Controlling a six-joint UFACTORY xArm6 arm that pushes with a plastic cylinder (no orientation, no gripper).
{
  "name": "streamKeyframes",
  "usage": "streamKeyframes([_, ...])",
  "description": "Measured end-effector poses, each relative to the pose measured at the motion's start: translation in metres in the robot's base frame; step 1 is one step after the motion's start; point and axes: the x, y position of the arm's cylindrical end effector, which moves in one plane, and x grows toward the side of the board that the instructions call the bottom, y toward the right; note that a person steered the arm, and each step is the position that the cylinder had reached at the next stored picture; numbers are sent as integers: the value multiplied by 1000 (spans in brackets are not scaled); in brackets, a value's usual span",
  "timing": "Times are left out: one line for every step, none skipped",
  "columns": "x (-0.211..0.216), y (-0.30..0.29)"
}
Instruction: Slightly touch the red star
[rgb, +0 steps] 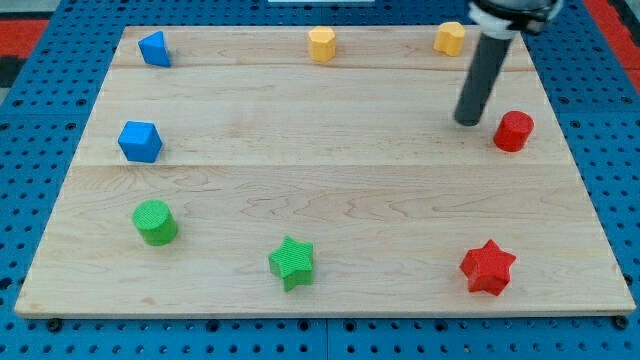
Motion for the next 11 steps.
streamKeyframes([49,-16])
streamKeyframes([121,-19])
streamKeyframes([178,-57])
streamKeyframes([227,-76])
streamKeyframes([235,-73])
streamKeyframes([218,-54])
streamKeyframes([226,-29])
streamKeyframes([235,-11])
streamKeyframes([235,19])
streamKeyframes([220,41])
streamKeyframes([194,41])
